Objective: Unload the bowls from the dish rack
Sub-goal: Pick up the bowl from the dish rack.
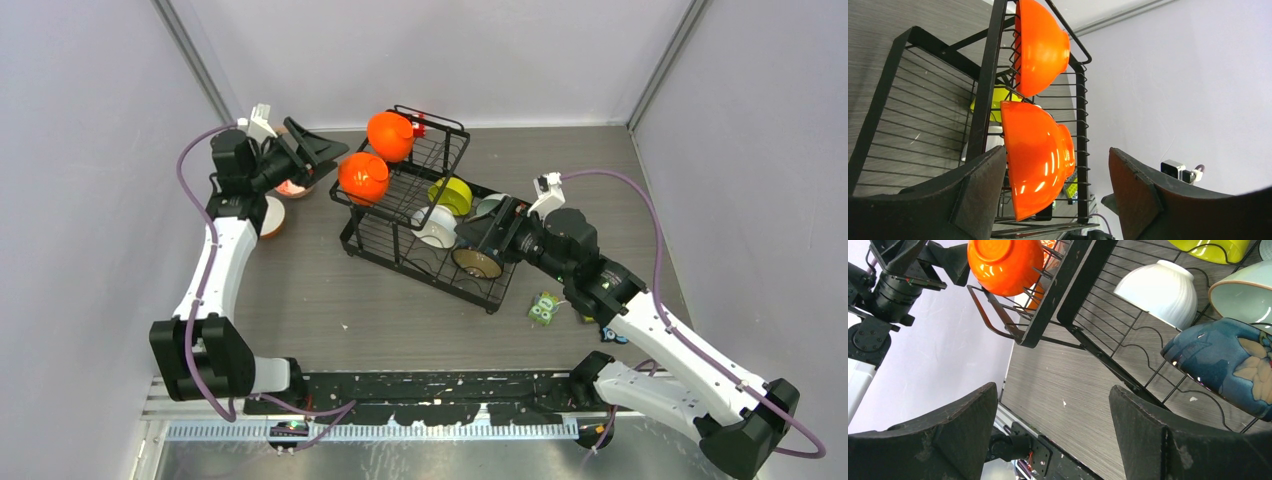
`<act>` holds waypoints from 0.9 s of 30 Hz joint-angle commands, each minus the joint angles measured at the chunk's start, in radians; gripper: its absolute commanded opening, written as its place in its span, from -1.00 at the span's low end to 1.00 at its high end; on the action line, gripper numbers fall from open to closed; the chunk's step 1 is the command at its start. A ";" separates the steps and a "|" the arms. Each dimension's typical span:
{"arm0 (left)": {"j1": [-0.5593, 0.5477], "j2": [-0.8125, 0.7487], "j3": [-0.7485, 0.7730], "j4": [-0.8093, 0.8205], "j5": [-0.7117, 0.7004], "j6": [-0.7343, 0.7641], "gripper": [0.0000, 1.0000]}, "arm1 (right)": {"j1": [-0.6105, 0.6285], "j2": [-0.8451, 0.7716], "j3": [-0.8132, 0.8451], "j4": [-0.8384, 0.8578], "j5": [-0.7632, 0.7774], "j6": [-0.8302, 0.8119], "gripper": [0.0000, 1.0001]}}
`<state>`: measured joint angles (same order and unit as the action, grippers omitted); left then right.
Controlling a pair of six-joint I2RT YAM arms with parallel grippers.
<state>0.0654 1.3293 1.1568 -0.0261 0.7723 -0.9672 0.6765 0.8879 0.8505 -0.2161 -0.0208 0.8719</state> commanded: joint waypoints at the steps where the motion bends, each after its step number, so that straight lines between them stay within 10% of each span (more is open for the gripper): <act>1: -0.001 0.002 0.001 0.031 0.030 0.003 0.51 | -0.002 -0.023 0.009 0.036 -0.007 0.006 0.71; 27: -0.001 0.023 -0.042 0.086 0.108 -0.055 0.27 | 0.000 -0.048 0.011 0.010 0.009 -0.024 0.71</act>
<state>0.0654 1.3396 1.1313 -0.0322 0.8181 -0.9733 0.6765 0.8635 0.8505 -0.2180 -0.0200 0.8661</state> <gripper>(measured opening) 0.658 0.857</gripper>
